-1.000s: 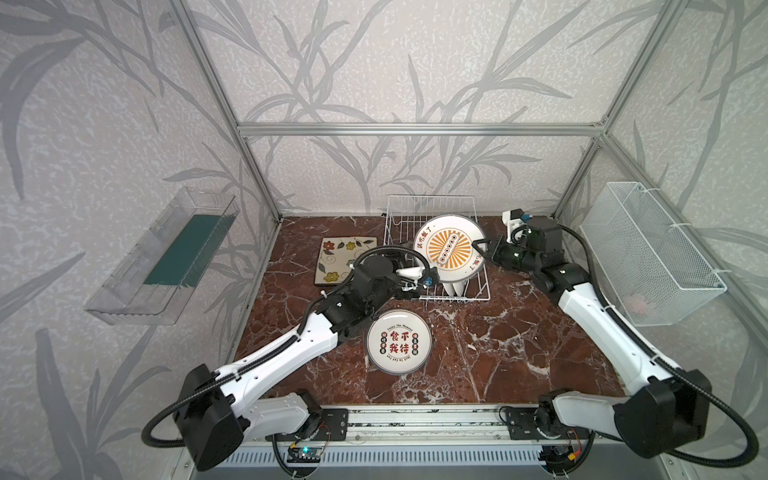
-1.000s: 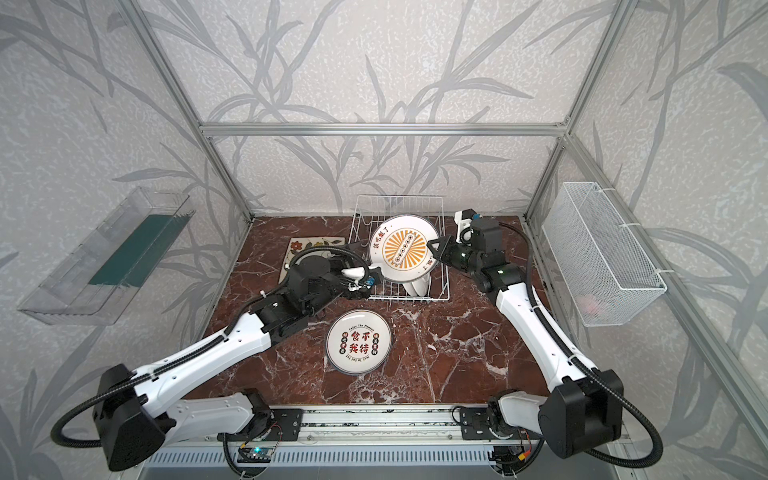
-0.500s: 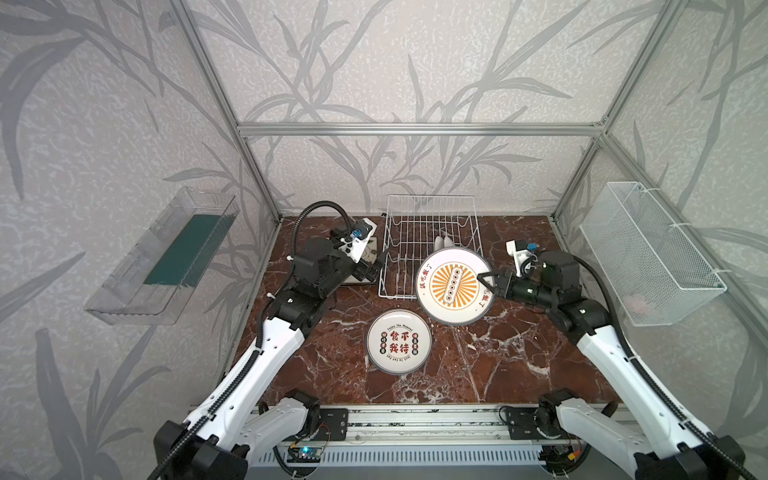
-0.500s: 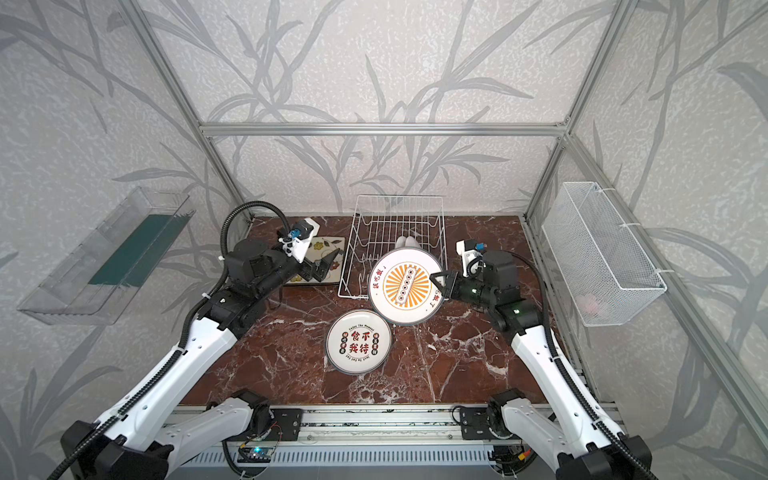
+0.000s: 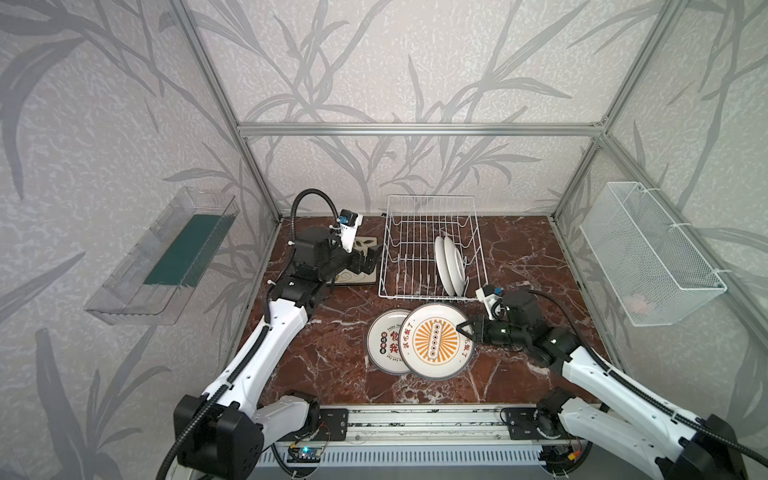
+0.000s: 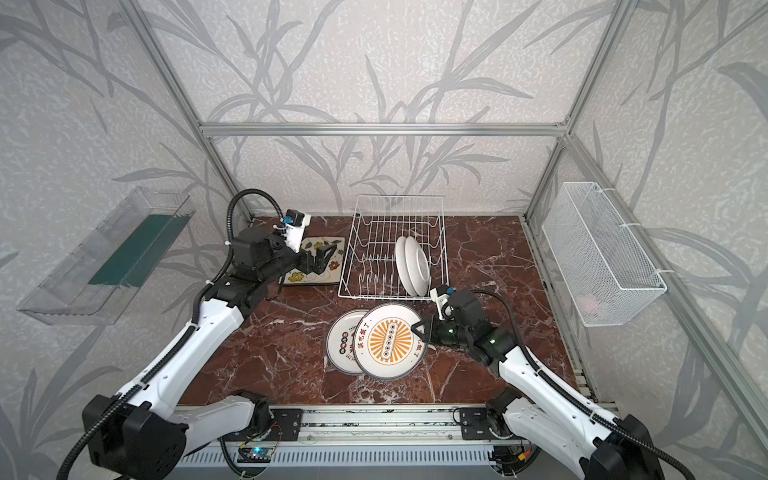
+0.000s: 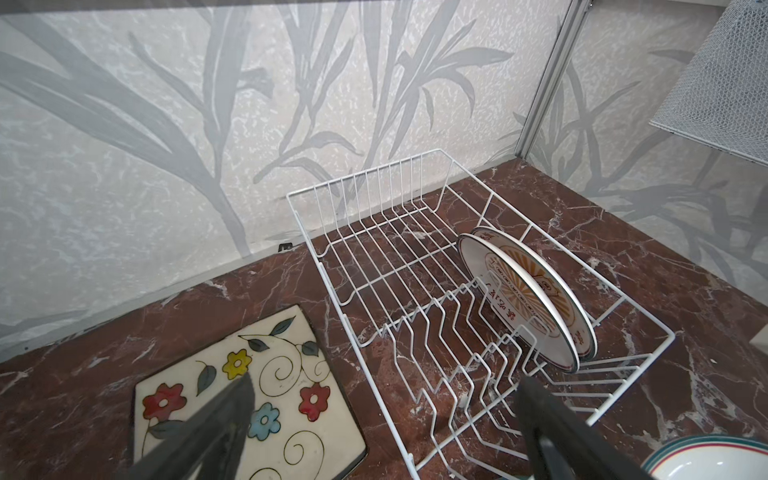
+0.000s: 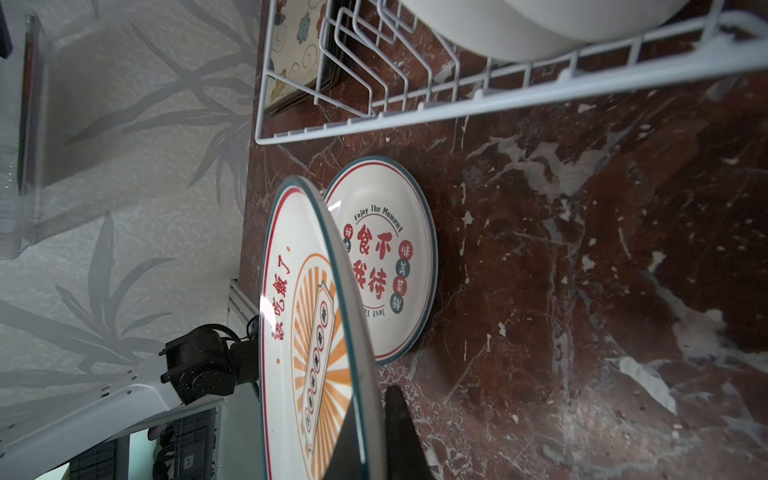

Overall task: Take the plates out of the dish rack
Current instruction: 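Lower the sunburst plate onto the red-text plate with the right gripper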

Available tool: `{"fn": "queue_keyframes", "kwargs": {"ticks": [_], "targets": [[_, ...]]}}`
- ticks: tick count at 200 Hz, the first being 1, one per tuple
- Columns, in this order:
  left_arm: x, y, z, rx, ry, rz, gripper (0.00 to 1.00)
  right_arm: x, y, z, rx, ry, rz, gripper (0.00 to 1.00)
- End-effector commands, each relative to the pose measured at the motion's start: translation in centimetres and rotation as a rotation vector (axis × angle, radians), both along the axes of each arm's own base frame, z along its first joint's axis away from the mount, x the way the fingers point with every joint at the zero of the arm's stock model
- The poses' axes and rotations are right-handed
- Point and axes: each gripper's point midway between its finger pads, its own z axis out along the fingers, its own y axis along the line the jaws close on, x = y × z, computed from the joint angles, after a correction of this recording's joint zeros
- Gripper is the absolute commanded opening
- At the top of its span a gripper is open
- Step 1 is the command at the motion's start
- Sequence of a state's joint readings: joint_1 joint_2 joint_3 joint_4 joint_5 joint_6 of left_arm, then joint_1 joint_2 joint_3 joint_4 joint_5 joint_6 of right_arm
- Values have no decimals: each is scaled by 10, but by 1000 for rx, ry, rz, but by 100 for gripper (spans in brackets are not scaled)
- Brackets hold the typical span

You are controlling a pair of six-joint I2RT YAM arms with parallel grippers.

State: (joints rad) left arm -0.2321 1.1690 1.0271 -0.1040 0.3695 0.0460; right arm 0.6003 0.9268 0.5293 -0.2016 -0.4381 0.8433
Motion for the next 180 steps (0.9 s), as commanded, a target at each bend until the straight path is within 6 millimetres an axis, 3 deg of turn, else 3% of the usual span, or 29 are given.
{"fn": "queue_keyframes", "kwargs": {"ticks": [1, 41, 74, 124, 180], "targets": [[2, 1, 11, -52, 2, 8, 99, 14, 19, 14, 72, -60, -29, 0], [3, 8, 7, -47, 17, 33, 99, 16, 45, -10, 84, -24, -37, 0], [2, 10, 2, -42, 31, 38, 99, 18, 67, -18, 83, -22, -14, 0], [-3, 11, -1, -43, 32, 30, 99, 32, 82, -29, 105, -7, -57, 0], [-2, 12, -2, -39, 31, 35, 99, 28, 103, -54, 91, 67, -72, 0]]}}
